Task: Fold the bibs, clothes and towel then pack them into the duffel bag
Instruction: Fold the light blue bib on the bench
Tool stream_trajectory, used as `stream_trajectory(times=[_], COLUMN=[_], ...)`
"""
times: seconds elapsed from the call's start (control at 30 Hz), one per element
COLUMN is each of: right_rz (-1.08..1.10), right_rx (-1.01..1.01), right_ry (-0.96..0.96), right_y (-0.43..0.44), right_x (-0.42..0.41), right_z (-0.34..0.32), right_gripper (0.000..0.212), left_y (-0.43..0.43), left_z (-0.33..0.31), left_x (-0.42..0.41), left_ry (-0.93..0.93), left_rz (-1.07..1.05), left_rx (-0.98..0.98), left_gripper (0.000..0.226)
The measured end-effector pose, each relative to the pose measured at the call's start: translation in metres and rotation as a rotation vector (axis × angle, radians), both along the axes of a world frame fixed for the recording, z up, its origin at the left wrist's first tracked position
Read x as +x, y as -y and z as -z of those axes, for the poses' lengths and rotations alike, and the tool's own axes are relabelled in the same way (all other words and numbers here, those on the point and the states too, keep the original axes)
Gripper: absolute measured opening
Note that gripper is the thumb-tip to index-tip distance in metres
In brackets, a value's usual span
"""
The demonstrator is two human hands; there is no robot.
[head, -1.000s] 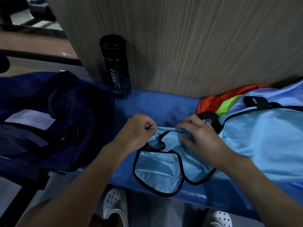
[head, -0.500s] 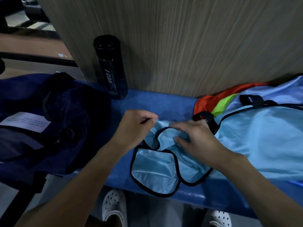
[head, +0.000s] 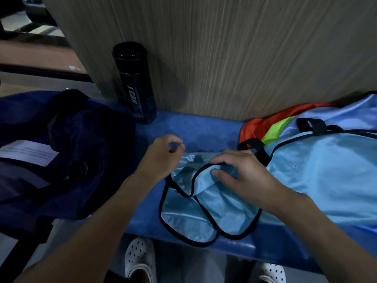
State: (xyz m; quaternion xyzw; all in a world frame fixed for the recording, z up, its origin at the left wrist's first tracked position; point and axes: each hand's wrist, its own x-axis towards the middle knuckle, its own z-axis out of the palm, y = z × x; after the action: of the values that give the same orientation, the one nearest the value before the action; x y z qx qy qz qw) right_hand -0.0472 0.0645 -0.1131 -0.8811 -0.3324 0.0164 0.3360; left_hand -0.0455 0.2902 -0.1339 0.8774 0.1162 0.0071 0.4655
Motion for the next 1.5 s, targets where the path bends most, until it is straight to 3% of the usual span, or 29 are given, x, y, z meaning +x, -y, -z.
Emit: stream_trajectory(times=[0.07,0.17,0.27,0.4,0.5,0.57,0.63,0.8,1.07,1.2,1.4,1.5], right_rz=[0.005,0.040,0.083,0.143,0.137,0.075,0.039,0.020,-0.009,0.013,0.050,0.015], right_rx=[0.035,0.094,0.149,0.202,0.175,0.031,-0.113,-0.131,-0.146,-0.099,0.021,-0.006], right_ry=[-0.019,-0.080,-0.055,0.001,-0.072,-0.092,-0.069,-0.034,-0.072,-0.112,-0.114,-0.099], right_y=[0.000,0.002,0.002,-0.001,-0.002,-0.004,-0.005,-0.003,0.000,0.002,0.002,0.005], right_x=[0.000,0.002,0.005,0.009,0.011,0.011,0.011,0.011,0.007,0.008,0.005,0.006], right_z=[-0.001,-0.001,-0.002,-0.003,-0.003,0.003,0.012,0.017,0.014,0.012,0.003,0.006], right_gripper=[0.009,0.005,0.013,0.013,0.013,0.014,0.012,0.008,0.011,0.012,0.009,0.010], left_y=[0.001,0.003,0.010,0.015,0.006,-0.004,-0.010,-0.004,0.017,0.017,0.017,0.011], left_z=[0.005,0.009,-0.003,-0.030,-0.026,-0.015,-0.009,-0.006,-0.003,-0.002,-0.017,-0.017], left_x=[0.006,0.009,0.005,-0.015,-0.024,-0.024,-0.023,-0.005,0.008,0.007,-0.006,-0.011], left_ry=[-0.006,0.014,0.183,0.405,0.268,0.051,-0.047,-0.016,-0.029,-0.073,0.193,0.074], left_rz=[0.024,0.061,0.078,0.127,0.274,0.376,0.372,0.179,0.249,0.256,0.315,0.362], left_rx=[-0.003,-0.011,0.029,-0.085,0.028,0.136,0.099,-0.014,0.057,0.111,0.044,0.093], left_gripper=[0.004,0.014,0.030,0.045,0.053,0.056,0.054,0.035,0.017,0.025,0.025,0.010])
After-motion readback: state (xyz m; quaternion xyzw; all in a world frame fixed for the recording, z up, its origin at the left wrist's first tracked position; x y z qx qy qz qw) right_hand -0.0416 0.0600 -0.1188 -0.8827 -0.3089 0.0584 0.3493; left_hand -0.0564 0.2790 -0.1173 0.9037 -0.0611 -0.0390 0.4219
